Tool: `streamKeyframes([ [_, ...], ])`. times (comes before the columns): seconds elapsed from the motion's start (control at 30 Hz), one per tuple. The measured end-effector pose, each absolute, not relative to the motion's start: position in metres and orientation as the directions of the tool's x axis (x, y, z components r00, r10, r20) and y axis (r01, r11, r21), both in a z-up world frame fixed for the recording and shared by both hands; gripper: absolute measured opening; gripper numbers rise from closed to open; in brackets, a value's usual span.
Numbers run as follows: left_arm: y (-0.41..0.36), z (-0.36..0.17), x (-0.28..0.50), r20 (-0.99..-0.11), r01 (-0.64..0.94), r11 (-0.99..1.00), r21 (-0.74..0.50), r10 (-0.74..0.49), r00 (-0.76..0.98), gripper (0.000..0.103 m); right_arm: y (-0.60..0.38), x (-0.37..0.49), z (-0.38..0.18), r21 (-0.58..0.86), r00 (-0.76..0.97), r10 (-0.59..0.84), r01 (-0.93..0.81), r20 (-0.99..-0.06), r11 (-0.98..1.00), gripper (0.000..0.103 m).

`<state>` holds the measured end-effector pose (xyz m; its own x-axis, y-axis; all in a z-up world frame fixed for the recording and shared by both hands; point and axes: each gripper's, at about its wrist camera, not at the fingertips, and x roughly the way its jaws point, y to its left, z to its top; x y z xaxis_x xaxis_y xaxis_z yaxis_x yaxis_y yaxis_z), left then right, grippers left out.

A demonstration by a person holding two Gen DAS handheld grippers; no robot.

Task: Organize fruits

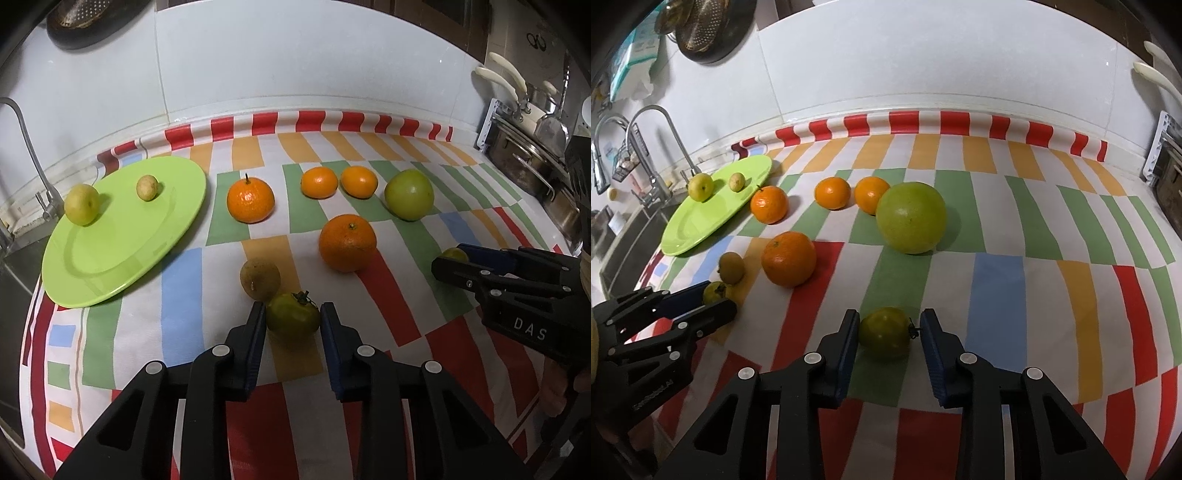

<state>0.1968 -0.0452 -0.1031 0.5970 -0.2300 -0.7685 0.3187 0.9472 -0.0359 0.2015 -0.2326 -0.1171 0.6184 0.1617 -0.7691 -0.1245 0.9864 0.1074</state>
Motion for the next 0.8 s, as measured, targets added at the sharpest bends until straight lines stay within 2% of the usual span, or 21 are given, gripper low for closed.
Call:
streamKeyframes([
  [0.8,-0.017,-0.036,0.151,-0.643,0.330,0.943,-0.045,-0.280,0.713,0.030,-0.196,0.150,-0.050,0.096,0.728,0.216,-0.203,-0.651,0.974,0.035],
])
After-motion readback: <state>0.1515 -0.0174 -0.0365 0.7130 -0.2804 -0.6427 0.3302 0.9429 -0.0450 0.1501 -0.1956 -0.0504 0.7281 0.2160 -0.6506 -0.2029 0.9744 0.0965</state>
